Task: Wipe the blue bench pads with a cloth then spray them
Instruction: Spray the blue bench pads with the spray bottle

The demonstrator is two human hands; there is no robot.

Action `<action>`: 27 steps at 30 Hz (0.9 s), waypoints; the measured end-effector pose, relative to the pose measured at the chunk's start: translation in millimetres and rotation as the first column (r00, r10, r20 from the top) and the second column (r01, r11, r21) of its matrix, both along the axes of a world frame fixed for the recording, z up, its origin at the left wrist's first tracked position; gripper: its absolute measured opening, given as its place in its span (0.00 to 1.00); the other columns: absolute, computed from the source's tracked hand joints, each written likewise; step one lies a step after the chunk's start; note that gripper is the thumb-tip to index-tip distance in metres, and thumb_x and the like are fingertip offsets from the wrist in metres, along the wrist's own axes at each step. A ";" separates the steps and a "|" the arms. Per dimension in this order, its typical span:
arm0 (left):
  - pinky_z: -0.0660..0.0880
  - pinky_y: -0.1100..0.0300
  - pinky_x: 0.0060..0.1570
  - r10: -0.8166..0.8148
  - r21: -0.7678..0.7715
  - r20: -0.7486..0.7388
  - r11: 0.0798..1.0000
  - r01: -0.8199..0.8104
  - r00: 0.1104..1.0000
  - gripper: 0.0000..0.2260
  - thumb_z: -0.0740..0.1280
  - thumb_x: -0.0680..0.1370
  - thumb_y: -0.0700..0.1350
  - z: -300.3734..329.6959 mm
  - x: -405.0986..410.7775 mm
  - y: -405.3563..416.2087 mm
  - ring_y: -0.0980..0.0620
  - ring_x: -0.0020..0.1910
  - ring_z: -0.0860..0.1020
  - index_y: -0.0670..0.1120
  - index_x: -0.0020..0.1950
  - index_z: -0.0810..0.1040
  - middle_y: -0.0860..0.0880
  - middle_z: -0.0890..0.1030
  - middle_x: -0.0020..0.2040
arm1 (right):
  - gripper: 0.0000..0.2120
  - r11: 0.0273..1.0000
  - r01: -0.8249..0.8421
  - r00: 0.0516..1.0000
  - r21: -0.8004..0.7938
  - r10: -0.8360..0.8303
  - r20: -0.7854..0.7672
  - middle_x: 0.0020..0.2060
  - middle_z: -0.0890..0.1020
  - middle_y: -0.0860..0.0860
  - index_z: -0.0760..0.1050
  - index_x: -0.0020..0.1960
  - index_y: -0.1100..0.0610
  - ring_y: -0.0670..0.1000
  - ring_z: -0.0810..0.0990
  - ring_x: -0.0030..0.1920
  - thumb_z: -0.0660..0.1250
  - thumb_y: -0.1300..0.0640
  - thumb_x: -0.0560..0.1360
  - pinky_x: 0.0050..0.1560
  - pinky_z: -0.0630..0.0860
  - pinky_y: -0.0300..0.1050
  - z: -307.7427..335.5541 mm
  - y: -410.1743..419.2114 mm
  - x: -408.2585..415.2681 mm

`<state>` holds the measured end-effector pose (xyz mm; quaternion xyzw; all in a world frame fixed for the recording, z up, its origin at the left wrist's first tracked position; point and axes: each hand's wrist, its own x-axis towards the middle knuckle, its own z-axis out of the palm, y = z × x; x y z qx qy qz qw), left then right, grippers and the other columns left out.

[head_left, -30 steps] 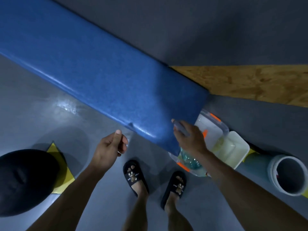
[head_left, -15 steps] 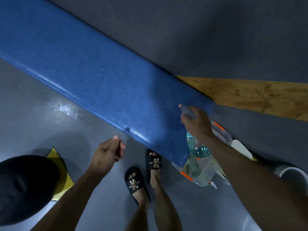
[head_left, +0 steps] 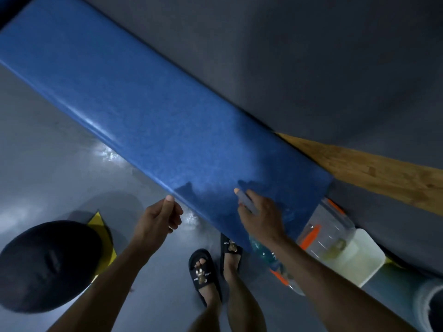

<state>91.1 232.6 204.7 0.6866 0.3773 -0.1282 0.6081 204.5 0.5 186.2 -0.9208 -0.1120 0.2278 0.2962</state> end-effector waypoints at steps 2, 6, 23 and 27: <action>0.72 0.54 0.38 0.007 0.011 0.003 1.000 -0.007 1.000 0.28 0.56 0.73 0.70 3.4 6.6 6.2 0.49 0.35 0.77 0.47 0.39 0.80 0.46 0.81 0.35 | 0.06 1.000 0.017 0.997 0.024 -0.018 0.071 0.30 0.76 0.55 0.73 0.42 0.55 0.63 0.76 0.36 0.67 0.54 0.74 0.33 0.71 0.52 0.9 0.0 33.5; 0.74 0.53 0.40 0.005 0.034 0.006 0.999 -0.006 1.000 0.25 0.54 0.80 0.65 10.3 19.7 14.0 0.49 0.36 0.78 0.49 0.39 0.80 0.46 0.81 0.35 | 0.07 0.999 0.041 0.994 -0.024 -0.038 0.100 0.31 0.77 0.54 0.75 0.45 0.57 0.64 0.75 0.37 0.65 0.53 0.74 0.36 0.74 0.54 3.6 -1.3 102.4; 0.77 0.45 0.57 0.053 0.141 0.057 0.988 -0.061 0.997 0.18 0.56 0.73 0.71 -8.6 4.3 66.3 0.54 0.55 0.80 0.66 0.52 0.79 0.62 0.82 0.52 | 0.07 0.947 -0.322 0.943 0.023 0.323 -0.077 0.31 0.73 0.50 0.65 0.38 0.51 0.58 0.75 0.34 0.61 0.49 0.70 0.33 0.64 0.45 -4.5 79.0 7.0; 0.77 0.46 0.59 0.060 0.164 0.069 0.984 -0.071 0.996 0.15 0.57 0.73 0.73 -17.2 -10.6 105.9 0.55 0.60 0.79 0.72 0.53 0.77 0.64 0.82 0.57 | 0.08 0.978 -0.208 0.972 0.018 0.209 -0.109 0.30 0.76 0.53 0.64 0.37 0.51 0.58 0.74 0.34 0.61 0.49 0.69 0.35 0.61 0.43 -8.0 115.8 -11.4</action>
